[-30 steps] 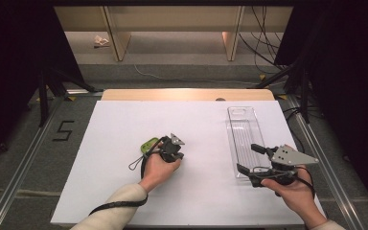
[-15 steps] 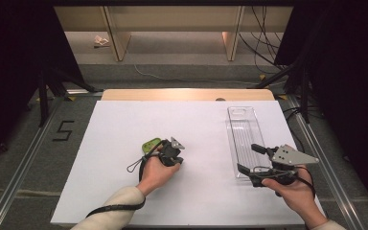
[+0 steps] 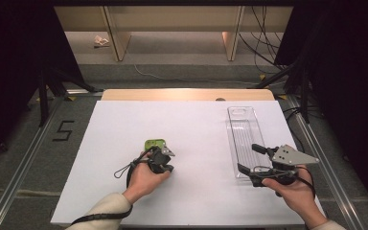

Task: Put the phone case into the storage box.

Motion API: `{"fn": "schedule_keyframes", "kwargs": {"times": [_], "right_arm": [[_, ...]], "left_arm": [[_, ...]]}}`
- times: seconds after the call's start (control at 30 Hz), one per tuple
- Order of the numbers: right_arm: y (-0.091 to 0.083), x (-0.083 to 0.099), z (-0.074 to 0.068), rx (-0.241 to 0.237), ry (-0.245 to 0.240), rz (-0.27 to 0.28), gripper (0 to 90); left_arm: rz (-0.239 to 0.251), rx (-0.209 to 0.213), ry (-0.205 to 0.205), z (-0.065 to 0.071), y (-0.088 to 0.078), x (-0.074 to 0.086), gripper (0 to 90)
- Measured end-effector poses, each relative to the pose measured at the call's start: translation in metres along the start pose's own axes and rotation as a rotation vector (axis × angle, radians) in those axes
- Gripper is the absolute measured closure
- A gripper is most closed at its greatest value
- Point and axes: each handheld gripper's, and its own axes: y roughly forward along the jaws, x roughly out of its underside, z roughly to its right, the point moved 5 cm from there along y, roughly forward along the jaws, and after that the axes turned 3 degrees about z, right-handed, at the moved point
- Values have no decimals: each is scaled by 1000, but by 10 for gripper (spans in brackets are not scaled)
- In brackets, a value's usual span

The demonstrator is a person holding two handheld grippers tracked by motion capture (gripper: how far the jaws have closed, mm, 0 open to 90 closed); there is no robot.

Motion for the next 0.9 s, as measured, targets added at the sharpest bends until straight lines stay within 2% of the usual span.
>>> {"fn": "schedule_keyframes", "kwargs": {"times": [0.43, 0.6, 0.9], "right_arm": [[0, 0, 1, 12, 3, -1, 160], [0, 1, 1, 13, 3, -1, 160], [0, 0, 1, 14, 3, -1, 160]], "left_arm": [[-35, -6, -47, -18, -19, 25, 899], [-43, -16, -73, -29, -27, 36, 898], [-48, -21, -73, -32, -30, 40, 898]]}}
